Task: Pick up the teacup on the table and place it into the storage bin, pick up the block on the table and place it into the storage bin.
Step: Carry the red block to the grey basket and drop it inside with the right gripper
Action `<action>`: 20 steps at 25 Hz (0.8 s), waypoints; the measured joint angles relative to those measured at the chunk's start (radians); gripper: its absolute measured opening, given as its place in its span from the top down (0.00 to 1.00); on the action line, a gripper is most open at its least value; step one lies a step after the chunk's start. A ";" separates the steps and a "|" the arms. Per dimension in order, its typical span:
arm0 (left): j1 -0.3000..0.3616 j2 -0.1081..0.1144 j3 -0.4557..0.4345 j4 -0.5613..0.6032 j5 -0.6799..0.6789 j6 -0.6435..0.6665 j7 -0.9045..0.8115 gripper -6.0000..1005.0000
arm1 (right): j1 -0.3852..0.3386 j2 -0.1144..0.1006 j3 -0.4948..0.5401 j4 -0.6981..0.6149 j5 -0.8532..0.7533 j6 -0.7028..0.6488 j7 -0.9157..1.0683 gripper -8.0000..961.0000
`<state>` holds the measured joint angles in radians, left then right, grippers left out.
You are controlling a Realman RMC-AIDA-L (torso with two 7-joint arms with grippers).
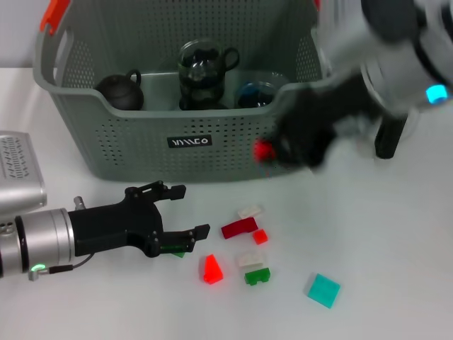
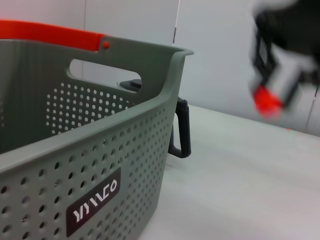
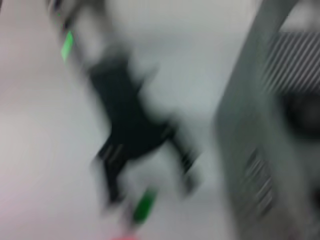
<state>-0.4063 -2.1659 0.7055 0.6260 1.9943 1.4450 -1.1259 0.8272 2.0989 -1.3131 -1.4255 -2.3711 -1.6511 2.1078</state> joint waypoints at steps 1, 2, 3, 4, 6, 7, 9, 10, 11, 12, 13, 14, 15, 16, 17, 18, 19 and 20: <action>0.000 0.000 0.000 0.000 0.000 0.002 0.000 0.13 | 0.033 0.000 0.028 0.008 0.013 0.029 0.010 0.69; 0.000 0.000 0.000 0.000 0.000 0.006 0.000 0.13 | 0.066 0.000 0.056 0.023 0.022 0.073 0.026 0.68; 0.000 0.000 0.000 0.001 0.000 0.009 0.000 0.13 | 0.086 0.000 0.072 0.034 0.026 0.110 0.039 0.68; 0.000 0.000 0.000 0.002 0.000 0.010 0.000 0.13 | 0.113 0.000 0.089 0.057 0.027 0.162 0.057 0.67; -0.001 0.000 0.000 0.003 0.000 0.011 0.000 0.13 | 0.161 -0.002 0.112 0.114 0.026 0.266 0.081 0.66; -0.002 0.000 0.000 0.003 0.000 0.011 0.000 0.13 | 0.185 -0.004 0.121 0.150 0.023 0.308 0.087 0.66; -0.004 0.001 0.000 0.003 0.000 0.011 0.000 0.13 | 0.225 -0.007 0.135 0.220 0.013 0.372 0.090 0.65; -0.005 0.001 0.000 0.006 0.000 0.012 0.000 0.13 | 0.244 -0.009 0.141 0.258 0.004 0.402 0.091 0.65; -0.005 0.001 0.000 0.009 0.000 0.012 0.000 0.13 | 0.261 -0.010 0.144 0.295 -0.006 0.425 0.091 0.64; -0.005 0.002 0.000 0.012 0.000 0.012 0.000 0.13 | 0.274 -0.010 0.146 0.328 -0.024 0.455 0.093 0.64; -0.004 0.002 0.000 0.017 0.000 0.013 0.000 0.13 | 0.282 -0.010 0.147 0.354 -0.042 0.482 0.094 0.63; -0.003 0.002 0.000 0.022 0.000 0.015 0.000 0.13 | 0.290 -0.008 0.148 0.382 -0.062 0.508 0.095 0.63; -0.002 0.002 -0.001 0.024 0.000 0.018 0.000 0.13 | 0.294 -0.007 0.148 0.399 -0.083 0.535 0.096 0.62; -0.002 0.003 -0.004 0.026 0.000 0.022 0.000 0.13 | 0.295 -0.006 0.148 0.409 -0.093 0.548 0.096 0.62; -0.001 0.004 -0.008 0.027 0.000 0.026 0.000 0.13 | 0.295 -0.006 0.148 0.415 -0.100 0.566 0.095 0.61; -0.001 0.005 -0.015 0.027 0.000 0.031 0.000 0.13 | 0.292 -0.006 0.148 0.417 -0.102 0.578 0.093 0.61; -0.001 0.006 -0.019 0.027 0.000 0.034 0.000 0.13 | 0.287 -0.006 0.150 0.413 -0.100 0.587 0.090 0.61; -0.001 0.007 -0.023 0.027 -0.001 0.041 0.000 0.13 | 0.279 -0.006 0.152 0.403 -0.096 0.589 0.087 0.60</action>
<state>-0.4072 -2.1592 0.6820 0.6534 1.9934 1.4860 -1.1259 1.1067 2.0927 -1.1610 -1.0229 -2.4668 -1.0624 2.1945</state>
